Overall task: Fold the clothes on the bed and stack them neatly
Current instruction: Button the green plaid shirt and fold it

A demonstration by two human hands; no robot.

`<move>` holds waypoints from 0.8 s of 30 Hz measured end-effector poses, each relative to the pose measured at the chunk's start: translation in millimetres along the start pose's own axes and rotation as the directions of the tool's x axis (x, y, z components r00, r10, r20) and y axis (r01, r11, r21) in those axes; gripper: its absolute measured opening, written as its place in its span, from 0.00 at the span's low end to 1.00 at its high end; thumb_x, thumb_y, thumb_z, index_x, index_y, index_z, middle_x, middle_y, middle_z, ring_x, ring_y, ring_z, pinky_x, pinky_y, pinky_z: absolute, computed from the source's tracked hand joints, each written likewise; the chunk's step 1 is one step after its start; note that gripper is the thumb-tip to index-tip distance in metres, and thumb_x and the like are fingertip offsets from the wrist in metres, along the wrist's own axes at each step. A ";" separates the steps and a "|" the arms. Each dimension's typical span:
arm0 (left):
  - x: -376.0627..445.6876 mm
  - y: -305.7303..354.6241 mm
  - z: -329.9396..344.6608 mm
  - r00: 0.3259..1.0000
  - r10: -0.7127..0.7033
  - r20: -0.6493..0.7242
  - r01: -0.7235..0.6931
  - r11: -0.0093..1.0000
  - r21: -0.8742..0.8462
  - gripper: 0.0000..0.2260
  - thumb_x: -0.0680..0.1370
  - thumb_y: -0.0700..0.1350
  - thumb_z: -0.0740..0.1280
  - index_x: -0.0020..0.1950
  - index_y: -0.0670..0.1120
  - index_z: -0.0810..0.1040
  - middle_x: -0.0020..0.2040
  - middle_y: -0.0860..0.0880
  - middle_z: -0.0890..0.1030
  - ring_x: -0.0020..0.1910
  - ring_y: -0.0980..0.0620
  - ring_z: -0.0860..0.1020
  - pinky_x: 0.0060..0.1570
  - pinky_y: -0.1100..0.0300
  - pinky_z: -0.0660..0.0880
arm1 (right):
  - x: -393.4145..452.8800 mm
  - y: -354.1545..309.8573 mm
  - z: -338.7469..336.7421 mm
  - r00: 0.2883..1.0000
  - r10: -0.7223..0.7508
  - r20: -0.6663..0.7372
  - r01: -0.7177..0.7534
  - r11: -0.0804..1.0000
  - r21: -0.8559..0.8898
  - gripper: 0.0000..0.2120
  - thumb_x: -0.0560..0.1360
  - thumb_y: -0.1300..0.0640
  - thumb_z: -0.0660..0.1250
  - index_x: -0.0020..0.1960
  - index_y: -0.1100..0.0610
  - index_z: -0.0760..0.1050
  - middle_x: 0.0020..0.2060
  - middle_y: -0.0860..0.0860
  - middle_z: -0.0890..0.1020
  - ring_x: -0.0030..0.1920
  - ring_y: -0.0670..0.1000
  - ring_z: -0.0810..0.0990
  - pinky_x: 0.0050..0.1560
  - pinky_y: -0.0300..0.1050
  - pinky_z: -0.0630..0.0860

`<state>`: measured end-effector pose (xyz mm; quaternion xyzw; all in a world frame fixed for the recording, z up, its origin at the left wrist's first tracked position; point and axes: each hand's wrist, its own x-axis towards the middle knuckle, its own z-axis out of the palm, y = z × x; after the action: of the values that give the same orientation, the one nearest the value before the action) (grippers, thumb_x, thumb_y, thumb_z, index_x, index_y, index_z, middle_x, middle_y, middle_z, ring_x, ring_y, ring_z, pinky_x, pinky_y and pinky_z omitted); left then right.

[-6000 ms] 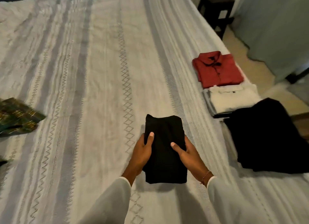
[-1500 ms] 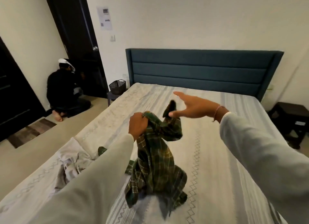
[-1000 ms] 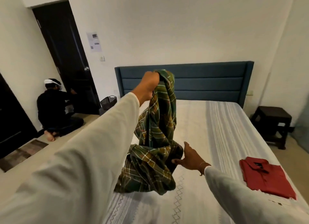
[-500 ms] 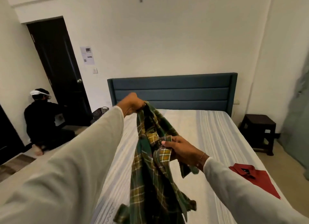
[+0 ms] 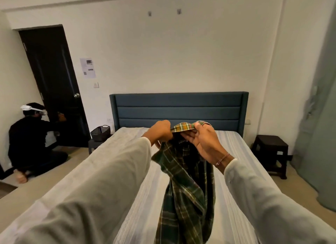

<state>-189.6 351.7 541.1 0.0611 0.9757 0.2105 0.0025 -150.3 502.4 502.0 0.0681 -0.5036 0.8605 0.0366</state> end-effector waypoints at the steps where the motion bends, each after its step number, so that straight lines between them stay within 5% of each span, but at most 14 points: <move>1: 2.6 -2.7 -3.4 0.997 0.006 -0.079 -0.009 0.999 -0.039 0.09 0.79 0.37 0.63 0.59 0.37 0.74 0.56 0.37 0.79 0.49 0.37 0.82 0.45 0.47 0.83 | 1.3 -3.5 -2.7 0.995 -0.099 -0.010 0.096 0.981 -0.170 0.09 0.86 0.58 0.56 0.56 0.61 0.73 0.58 0.61 0.82 0.52 0.53 0.85 0.56 0.45 0.81; 2: 5.3 -4.5 -8.0 0.985 0.021 -0.174 -0.033 0.997 -0.067 0.09 0.79 0.37 0.62 0.58 0.36 0.75 0.56 0.36 0.80 0.52 0.37 0.81 0.47 0.47 0.81 | 1.3 -7.0 -7.5 0.970 -0.242 -0.020 0.206 0.862 -0.463 0.08 0.84 0.56 0.61 0.57 0.60 0.75 0.56 0.57 0.83 0.52 0.51 0.85 0.53 0.40 0.81; 3: 7.3 -4.5 -14.3 0.960 0.054 -0.273 -0.078 0.994 -0.077 0.08 0.78 0.37 0.62 0.55 0.36 0.77 0.54 0.36 0.81 0.53 0.36 0.80 0.47 0.47 0.78 | 3.2 -7.4 -14.6 0.909 -0.417 -0.006 0.264 0.587 -0.765 0.11 0.81 0.51 0.67 0.57 0.58 0.76 0.53 0.53 0.84 0.51 0.51 0.84 0.50 0.41 0.81; 4: 8.1 -3.5 -20.2 0.934 0.084 -0.347 -0.123 0.988 -0.093 0.06 0.77 0.37 0.63 0.52 0.38 0.77 0.50 0.38 0.81 0.52 0.35 0.79 0.45 0.48 0.75 | 3.8 -6.2 -23.8 0.820 -0.571 0.024 0.220 0.276 -0.936 0.17 0.77 0.45 0.72 0.58 0.55 0.76 0.50 0.51 0.84 0.49 0.52 0.84 0.47 0.45 0.82; 5: 9.0 -1.5 -26.8 0.910 0.105 -0.401 -0.166 0.979 -0.119 0.04 0.76 0.38 0.63 0.48 0.41 0.77 0.46 0.40 0.80 0.50 0.36 0.79 0.42 0.50 0.72 | 3.7 -5.4 -31.4 0.713 -0.699 0.064 0.164 0.077 -0.983 0.22 0.73 0.41 0.75 0.58 0.54 0.75 0.47 0.50 0.84 0.46 0.53 0.83 0.43 0.48 0.81; 8: 8.8 5.8 -47.6 0.855 0.180 -0.486 -0.248 0.966 -0.078 0.07 0.73 0.40 0.64 0.47 0.49 0.78 0.43 0.49 0.79 0.46 0.43 0.78 0.42 0.51 0.73 | 6.7 -10.8 -38.6 0.417 -0.892 0.176 0.127 -0.135 -0.983 0.31 0.70 0.34 0.71 0.60 0.56 0.69 0.45 0.55 0.77 0.43 0.56 0.75 0.41 0.52 0.73; 10: 8.2 8.8 -54.8 0.813 0.246 -0.527 -0.257 0.965 0.053 0.08 0.73 0.41 0.65 0.47 0.52 0.80 0.43 0.51 0.79 0.45 0.45 0.78 0.44 0.52 0.75 | 17.6 -22.3 -42.7 0.450 -0.868 0.210 0.020 -0.225 -0.974 0.36 0.72 0.34 0.68 0.69 0.57 0.67 0.50 0.58 0.75 0.47 0.59 0.73 0.44 0.54 0.70; 12: 8.7 7.7 -56.9 0.776 0.246 -0.580 -0.196 0.969 0.149 0.01 0.72 0.45 0.67 0.41 0.49 0.78 0.39 0.50 0.79 0.41 0.43 0.79 0.41 0.54 0.74 | 34.7 -31.5 -50.2 0.733 -0.661 0.163 -0.058 -0.300 -0.952 0.33 0.74 0.37 0.70 0.70 0.55 0.70 0.53 0.58 0.78 0.49 0.60 0.77 0.45 0.54 0.77; 13: 9.1 6.0 -56.3 0.774 0.217 -0.595 -0.139 0.975 0.175 0.05 0.71 0.48 0.68 0.39 0.48 0.77 0.37 0.49 0.78 0.39 0.42 0.79 0.39 0.55 0.74 | 43.1 -34.2 -53.9 0.866 -0.496 0.063 -0.064 -0.235 -0.970 0.25 0.75 0.39 0.69 0.64 0.56 0.75 0.53 0.58 0.81 0.49 0.60 0.80 0.47 0.55 0.81; 15: 9.3 0.0 -54.6 0.814 0.129 -0.566 -0.011 0.978 0.207 0.12 0.72 0.54 0.70 0.39 0.46 0.75 0.37 0.48 0.78 0.39 0.43 0.79 0.38 0.55 0.73 | 48.8 -43.8 -54.6 0.967 -0.229 -0.115 -0.124 -0.023 -0.992 0.14 0.79 0.48 0.66 0.52 0.59 0.80 0.49 0.60 0.84 0.45 0.60 0.83 0.48 0.57 0.83; 17: 8.8 -10.7 -47.3 0.864 0.037 -0.501 0.082 0.974 0.212 0.16 0.73 0.58 0.71 0.43 0.46 0.75 0.41 0.47 0.78 0.41 0.44 0.78 0.40 0.55 0.72 | 45.5 -49.8 -52.4 0.969 -0.070 -0.237 -0.214 0.245 -0.946 0.13 0.82 0.53 0.63 0.53 0.63 0.78 0.46 0.61 0.84 0.43 0.59 0.84 0.43 0.53 0.85; 20: 14.1 -31.9 -31.6 0.925 -0.118 -0.361 0.138 0.990 0.030 0.14 0.76 0.56 0.69 0.45 0.45 0.76 0.44 0.46 0.79 0.41 0.46 0.77 0.42 0.55 0.72 | 29.0 -48.6 -40.6 0.918 0.220 -0.329 -0.390 0.653 -0.650 0.16 0.85 0.51 0.59 0.57 0.65 0.75 0.41 0.61 0.86 0.37 0.58 0.86 0.35 0.49 0.84; 24: 21.4 -43.5 -13.2 0.970 -0.238 -0.044 0.202 0.897 -0.394 0.10 0.78 0.48 0.69 0.44 0.42 0.78 0.45 0.43 0.83 0.37 0.47 0.80 0.35 0.57 0.79 | 19.8 -37.6 -31.1 0.924 0.282 -0.258 -0.367 0.846 -0.388 0.18 0.86 0.47 0.53 0.55 0.59 0.74 0.46 0.61 0.84 0.48 0.60 0.83 0.51 0.60 0.82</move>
<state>-216.4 309.5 535.8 -0.0609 0.9146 0.3997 -0.0064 -167.5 547.7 522.4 -0.1111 -0.6786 0.7245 -0.0478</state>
